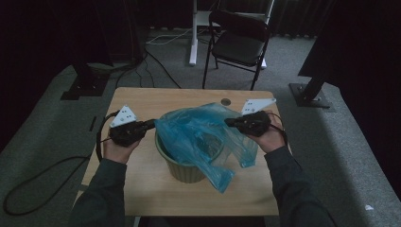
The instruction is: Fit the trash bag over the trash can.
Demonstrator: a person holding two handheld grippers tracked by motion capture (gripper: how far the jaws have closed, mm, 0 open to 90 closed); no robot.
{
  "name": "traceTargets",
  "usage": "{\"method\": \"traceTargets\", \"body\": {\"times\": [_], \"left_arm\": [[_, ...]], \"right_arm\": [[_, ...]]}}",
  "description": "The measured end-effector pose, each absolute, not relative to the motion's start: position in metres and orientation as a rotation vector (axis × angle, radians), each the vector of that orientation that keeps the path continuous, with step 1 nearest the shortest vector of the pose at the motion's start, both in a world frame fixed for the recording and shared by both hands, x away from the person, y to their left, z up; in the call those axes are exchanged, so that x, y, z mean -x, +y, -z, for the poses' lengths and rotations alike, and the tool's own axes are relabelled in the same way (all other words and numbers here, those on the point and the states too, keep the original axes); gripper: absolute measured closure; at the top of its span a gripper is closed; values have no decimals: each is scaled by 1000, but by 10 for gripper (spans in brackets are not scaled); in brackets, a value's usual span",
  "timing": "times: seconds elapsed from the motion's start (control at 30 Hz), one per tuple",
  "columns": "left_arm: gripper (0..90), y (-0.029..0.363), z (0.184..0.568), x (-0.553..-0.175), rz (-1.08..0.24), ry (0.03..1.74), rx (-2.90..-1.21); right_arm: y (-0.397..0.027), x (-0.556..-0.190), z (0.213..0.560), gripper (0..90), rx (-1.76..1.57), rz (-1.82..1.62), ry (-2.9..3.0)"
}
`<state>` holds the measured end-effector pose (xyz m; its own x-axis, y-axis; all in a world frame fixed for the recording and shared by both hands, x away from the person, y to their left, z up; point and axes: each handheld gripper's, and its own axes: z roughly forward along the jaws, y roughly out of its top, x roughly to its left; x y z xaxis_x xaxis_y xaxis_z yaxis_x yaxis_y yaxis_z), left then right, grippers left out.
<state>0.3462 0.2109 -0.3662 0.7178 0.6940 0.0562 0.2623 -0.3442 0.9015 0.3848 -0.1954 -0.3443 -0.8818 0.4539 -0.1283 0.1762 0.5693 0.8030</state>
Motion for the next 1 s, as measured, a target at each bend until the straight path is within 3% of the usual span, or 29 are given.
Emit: {"method": "traceTargets", "body": {"times": [0.3,1.0], "left_arm": [[705,217,367,-342,-538,739,-1913],[673,233,364,-333,-576,767,-1873]], "right_arm": [[-198,-383,342,900,-514,-1233,2468],[-199,-385,342,900,-532,-1218,2466]]}}
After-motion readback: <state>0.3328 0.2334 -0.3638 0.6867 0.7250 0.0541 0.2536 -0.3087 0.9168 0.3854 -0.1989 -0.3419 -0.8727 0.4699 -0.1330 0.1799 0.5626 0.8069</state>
